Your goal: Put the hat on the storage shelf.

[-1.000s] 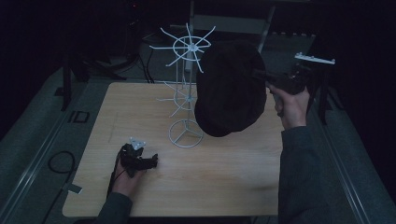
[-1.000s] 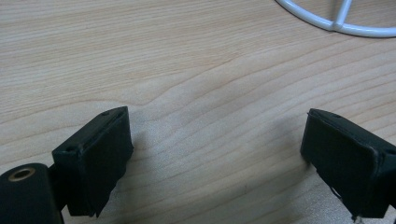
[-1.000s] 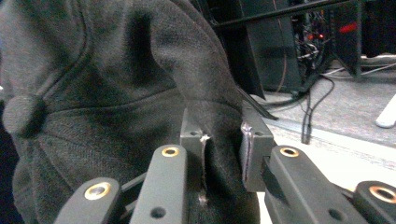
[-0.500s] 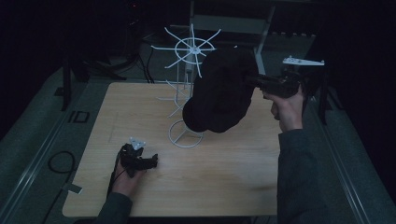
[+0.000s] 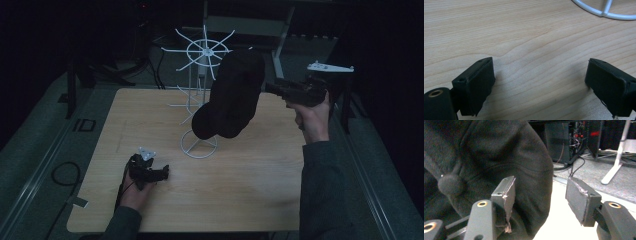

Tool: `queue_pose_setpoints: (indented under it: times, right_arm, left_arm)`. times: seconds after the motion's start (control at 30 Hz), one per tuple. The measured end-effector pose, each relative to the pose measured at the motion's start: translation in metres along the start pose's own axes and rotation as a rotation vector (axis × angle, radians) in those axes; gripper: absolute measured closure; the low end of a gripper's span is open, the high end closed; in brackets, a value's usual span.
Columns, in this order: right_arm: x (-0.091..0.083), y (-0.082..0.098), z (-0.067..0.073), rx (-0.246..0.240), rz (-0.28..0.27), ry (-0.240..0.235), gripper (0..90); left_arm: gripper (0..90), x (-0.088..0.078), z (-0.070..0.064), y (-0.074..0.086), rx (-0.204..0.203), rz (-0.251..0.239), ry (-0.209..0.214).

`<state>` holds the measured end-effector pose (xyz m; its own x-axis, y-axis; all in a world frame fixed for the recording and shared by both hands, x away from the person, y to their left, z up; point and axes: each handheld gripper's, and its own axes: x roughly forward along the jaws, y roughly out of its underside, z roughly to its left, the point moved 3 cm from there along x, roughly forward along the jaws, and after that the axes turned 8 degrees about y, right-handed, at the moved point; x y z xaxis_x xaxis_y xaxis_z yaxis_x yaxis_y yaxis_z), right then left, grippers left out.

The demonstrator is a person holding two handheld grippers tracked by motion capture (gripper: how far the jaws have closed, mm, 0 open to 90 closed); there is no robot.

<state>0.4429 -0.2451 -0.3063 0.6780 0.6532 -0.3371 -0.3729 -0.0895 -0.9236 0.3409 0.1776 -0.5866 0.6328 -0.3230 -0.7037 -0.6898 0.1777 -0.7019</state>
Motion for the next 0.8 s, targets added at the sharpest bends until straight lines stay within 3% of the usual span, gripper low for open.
queue_pose_setpoints:
  times: [0.27, 0.5, 0.63, 0.73, 0.8]
  right_arm:
    - [-0.001, 0.007, -0.003, -0.016, 0.014, 0.022, 38.9]
    - [-0.006, 0.017, -0.01, 0.001, 0.023, 0.031, 40.9]
    - [-0.006, 0.028, -0.015, 0.015, 0.056, 0.034, 52.7]
    - [-0.006, 0.03, -0.016, 0.022, 0.064, 0.038, 55.9]
    - [-0.001, 0.042, -0.017, 0.017, 0.109, 0.054, 67.2]
  left_arm:
    - [9.4, 0.0, 0.0, 0.0, 0.0, -0.002, 0.0]
    - [9.4, 0.0, 0.0, 0.0, 0.0, 0.0, 0.0]
    - [9.4, 0.0, 0.0, 0.0, 0.0, 0.0, 0.0]
    - [9.4, 0.0, 0.0, 0.0, 0.0, -0.001, 0.0]
    - [9.4, 0.0, 0.0, 0.0, 0.0, -0.001, 0.0]
